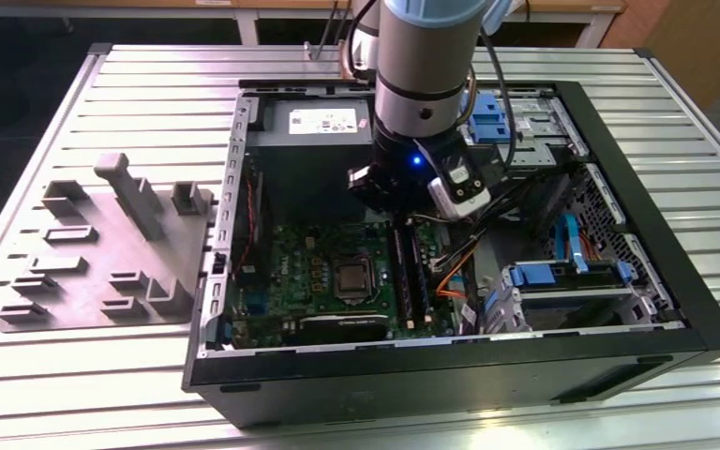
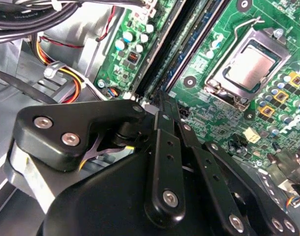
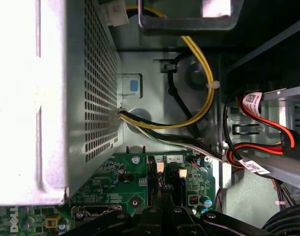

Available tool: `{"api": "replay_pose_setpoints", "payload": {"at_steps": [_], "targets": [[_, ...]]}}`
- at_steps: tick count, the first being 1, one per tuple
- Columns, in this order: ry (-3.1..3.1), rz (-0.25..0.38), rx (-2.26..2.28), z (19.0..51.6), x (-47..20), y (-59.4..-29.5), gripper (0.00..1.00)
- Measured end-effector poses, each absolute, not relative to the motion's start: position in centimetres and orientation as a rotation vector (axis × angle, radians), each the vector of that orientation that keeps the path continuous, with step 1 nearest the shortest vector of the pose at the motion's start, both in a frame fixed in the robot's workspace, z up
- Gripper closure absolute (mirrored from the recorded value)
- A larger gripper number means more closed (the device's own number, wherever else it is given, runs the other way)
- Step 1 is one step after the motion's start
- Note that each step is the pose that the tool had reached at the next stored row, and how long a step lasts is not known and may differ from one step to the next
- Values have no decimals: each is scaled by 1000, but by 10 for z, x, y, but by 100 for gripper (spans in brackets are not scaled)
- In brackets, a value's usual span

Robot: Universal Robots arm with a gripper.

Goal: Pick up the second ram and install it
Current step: 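Press down the second ram until it locks into place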

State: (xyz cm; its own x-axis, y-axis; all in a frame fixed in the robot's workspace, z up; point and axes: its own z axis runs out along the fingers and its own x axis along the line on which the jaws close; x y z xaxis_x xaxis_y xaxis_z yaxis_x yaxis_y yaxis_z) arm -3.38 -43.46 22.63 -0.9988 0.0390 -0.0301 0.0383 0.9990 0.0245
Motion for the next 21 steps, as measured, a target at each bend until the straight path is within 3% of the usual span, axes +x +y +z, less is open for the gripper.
{"api": "replay_pose_setpoints", "payload": {"at_steps": [21], "targets": [[3110, 37, 60, 216, -34, -435, 90]]}}
